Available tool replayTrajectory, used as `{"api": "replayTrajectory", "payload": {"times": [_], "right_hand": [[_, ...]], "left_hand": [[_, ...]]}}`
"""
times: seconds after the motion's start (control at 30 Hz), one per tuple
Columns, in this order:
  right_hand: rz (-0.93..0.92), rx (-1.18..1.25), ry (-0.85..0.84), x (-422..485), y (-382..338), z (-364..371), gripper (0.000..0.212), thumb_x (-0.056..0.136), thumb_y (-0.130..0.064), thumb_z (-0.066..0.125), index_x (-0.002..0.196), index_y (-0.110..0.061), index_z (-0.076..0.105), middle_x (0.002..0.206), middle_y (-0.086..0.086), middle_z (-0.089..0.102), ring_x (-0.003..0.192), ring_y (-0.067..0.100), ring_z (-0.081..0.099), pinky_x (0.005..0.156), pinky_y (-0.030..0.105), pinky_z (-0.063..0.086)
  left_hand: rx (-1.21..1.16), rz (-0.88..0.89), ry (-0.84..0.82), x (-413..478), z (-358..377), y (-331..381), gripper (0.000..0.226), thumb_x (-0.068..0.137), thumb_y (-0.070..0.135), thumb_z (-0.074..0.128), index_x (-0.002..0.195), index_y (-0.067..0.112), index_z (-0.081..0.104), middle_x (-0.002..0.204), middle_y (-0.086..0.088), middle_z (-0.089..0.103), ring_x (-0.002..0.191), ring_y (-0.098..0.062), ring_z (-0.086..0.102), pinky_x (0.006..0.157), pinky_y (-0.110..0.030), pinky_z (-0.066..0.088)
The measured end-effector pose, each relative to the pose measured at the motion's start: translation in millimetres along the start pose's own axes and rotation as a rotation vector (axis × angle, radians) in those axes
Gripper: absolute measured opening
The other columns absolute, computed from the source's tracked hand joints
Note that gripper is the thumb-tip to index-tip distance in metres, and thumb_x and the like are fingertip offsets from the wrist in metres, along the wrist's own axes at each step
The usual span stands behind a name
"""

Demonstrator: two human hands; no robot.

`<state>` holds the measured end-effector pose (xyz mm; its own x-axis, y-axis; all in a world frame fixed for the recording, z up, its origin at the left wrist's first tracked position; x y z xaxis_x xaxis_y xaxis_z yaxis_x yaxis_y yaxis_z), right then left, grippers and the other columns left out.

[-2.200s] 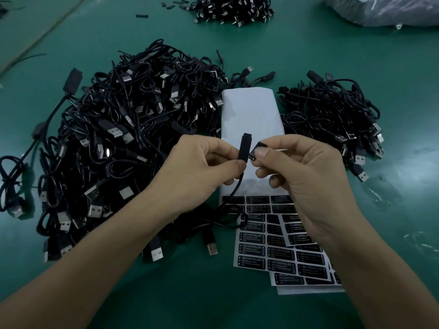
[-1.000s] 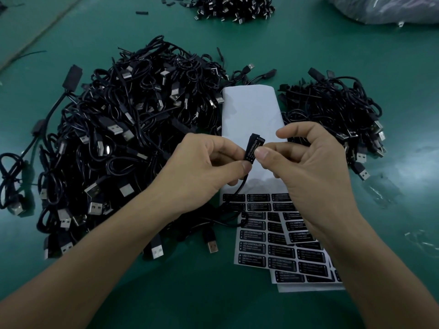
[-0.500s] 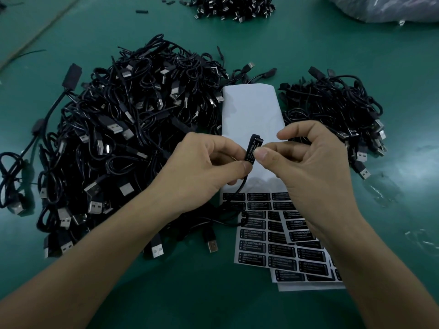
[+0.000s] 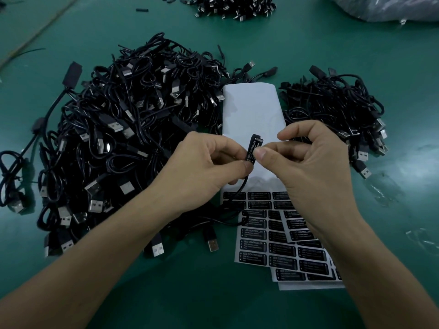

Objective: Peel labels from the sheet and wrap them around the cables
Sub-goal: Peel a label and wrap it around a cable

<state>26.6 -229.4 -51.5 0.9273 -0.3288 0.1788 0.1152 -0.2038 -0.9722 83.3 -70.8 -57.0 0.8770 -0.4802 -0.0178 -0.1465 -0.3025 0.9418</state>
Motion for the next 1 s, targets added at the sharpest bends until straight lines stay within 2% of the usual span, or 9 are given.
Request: {"api": "replayTrajectory", "payload": {"times": [0.13,0.23,0.33,0.43,0.53,0.73,0.9,1.0], "right_hand": [[0.002,-0.012,0.004,-0.3,-0.6,0.0,0.032,0.081,-0.012,0.081,0.094,-0.024,0.054,0.074,-0.011,0.075,0.072,0.02,0.071,0.064,0.027,0.057],[0.011,-0.016,0.007,-0.8,-0.7,0.2,0.032,0.081,-0.012,0.081,0.094,-0.024,0.054,0.074,-0.011,0.075,0.073,0.024,0.071,0.065,0.034,0.057],[0.013,-0.027,0.007,-1.3,-0.9,0.2,0.032,0.081,-0.014,0.081,0.095,-0.024,0.054,0.074,-0.011,0.075,0.074,0.025,0.071,0.067,0.039,0.057],[0.01,-0.036,0.012,-1.4,-0.9,0.0,0.032,0.081,-0.014,0.082,0.094,-0.024,0.054,0.074,-0.012,0.075,0.074,0.024,0.072,0.067,0.037,0.057],[0.014,-0.038,0.021,-0.7,0.0,-1.1,0.032,0.081,-0.014,0.082,0.094,-0.024,0.054,0.074,-0.011,0.075,0.073,0.022,0.072,0.068,0.036,0.058],[0.003,-0.055,0.025,-0.6,-1.3,-1.3,0.031,0.08,-0.014,0.082,0.092,-0.024,0.056,0.075,-0.011,0.075,0.072,0.021,0.072,0.071,0.038,0.06],[-0.011,-0.058,0.029,-1.3,-3.1,-1.3,0.03,0.081,-0.012,0.081,0.093,-0.023,0.056,0.074,-0.012,0.074,0.07,0.018,0.071,0.068,0.035,0.059],[-0.032,-0.064,0.038,-2.4,-3.7,0.2,0.031,0.08,-0.01,0.081,0.091,-0.023,0.055,0.073,-0.012,0.074,0.067,0.014,0.07,0.063,0.026,0.059]], "left_hand": [[-0.008,-0.005,-0.003,-0.2,0.2,-0.7,0.003,0.083,0.016,0.079,0.082,0.017,0.076,0.074,-0.007,0.075,0.068,-0.021,0.071,0.072,-0.027,0.057],[-0.003,-0.006,-0.001,-0.8,0.4,-0.3,0.003,0.083,0.017,0.079,0.082,0.018,0.076,0.074,-0.007,0.075,0.072,-0.027,0.072,0.075,-0.033,0.058],[0.009,-0.001,-0.001,-1.4,0.3,0.5,0.005,0.084,0.018,0.078,0.081,0.021,0.076,0.074,-0.006,0.075,0.072,-0.027,0.072,0.078,-0.04,0.059],[0.012,0.002,0.001,-1.6,0.2,1.0,0.005,0.084,0.018,0.079,0.081,0.021,0.076,0.073,-0.006,0.075,0.072,-0.028,0.071,0.078,-0.042,0.058],[0.015,0.002,-0.002,-1.5,0.3,0.9,0.006,0.084,0.017,0.079,0.081,0.021,0.076,0.073,-0.005,0.075,0.072,-0.027,0.071,0.077,-0.04,0.058],[0.02,-0.013,-0.006,-1.9,-0.3,-0.4,0.006,0.083,0.02,0.079,0.078,0.023,0.076,0.071,-0.002,0.075,0.065,-0.014,0.071,0.068,-0.022,0.056],[0.02,-0.02,-0.007,-0.9,0.2,-2.3,0.008,0.085,0.018,0.078,0.079,0.023,0.075,0.074,-0.001,0.076,0.067,-0.014,0.073,0.073,-0.032,0.061],[0.045,-0.024,-0.003,-1.2,1.4,-3.0,0.005,0.085,0.021,0.076,0.081,0.023,0.075,0.074,0.0,0.076,0.071,-0.016,0.073,0.079,-0.044,0.062]]}}
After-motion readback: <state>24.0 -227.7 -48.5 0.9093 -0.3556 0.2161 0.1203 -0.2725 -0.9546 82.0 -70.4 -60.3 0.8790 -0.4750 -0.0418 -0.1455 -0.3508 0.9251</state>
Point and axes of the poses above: each hand's wrist, its own x-axis towards the middle knuckle, its own z-axis out of the palm, y = z × x, the point moved 4 cm from there along x, towards the middle knuckle
